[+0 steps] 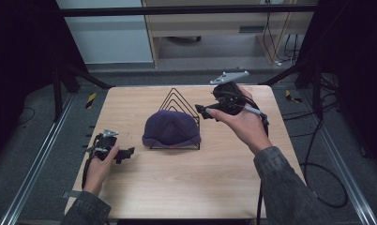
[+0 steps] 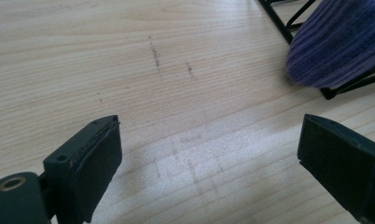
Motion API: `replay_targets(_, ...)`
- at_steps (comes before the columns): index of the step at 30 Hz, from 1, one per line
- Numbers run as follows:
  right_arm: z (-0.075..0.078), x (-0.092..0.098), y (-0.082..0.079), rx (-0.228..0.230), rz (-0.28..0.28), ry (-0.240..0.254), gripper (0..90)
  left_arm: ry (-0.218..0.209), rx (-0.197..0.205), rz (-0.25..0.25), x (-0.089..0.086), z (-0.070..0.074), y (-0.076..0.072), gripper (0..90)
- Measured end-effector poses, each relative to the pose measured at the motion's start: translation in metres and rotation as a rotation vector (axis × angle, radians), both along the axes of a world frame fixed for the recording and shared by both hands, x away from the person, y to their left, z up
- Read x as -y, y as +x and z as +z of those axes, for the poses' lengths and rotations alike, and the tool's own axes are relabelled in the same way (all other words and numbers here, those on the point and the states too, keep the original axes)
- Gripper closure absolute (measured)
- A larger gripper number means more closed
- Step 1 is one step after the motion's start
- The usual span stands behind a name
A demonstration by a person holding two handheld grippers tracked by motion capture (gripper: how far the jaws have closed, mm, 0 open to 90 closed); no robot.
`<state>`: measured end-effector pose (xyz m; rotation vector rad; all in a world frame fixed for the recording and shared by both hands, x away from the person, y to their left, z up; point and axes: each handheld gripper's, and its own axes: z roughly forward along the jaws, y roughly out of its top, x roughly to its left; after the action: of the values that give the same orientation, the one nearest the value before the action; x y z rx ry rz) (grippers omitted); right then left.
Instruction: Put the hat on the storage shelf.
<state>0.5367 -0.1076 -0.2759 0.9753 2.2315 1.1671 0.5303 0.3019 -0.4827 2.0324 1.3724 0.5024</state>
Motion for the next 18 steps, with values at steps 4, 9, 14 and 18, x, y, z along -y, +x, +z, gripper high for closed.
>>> replay_targets(4,-0.002,0.011,-0.006,-0.001,-0.01,-0.001,11.6,0.009,-0.017,0.005,-0.001,-0.003,0.001,5.8)
replay_targets(9,-0.006,0.025,-0.014,-0.006,-0.028,0.0,11.6,0.028,-0.038,-0.002,0.0,-0.007,0.002,5.8)
replay_targets(14,-0.012,0.042,-0.022,-0.013,-0.051,0.0,11.6,0.041,-0.05,-0.004,0.002,-0.01,0.002,5.8)
replay_targets(18,-0.019,0.056,-0.028,-0.022,-0.068,0.01,11.7,0.048,-0.057,-0.007,0.003,-0.012,0.001,5.8)
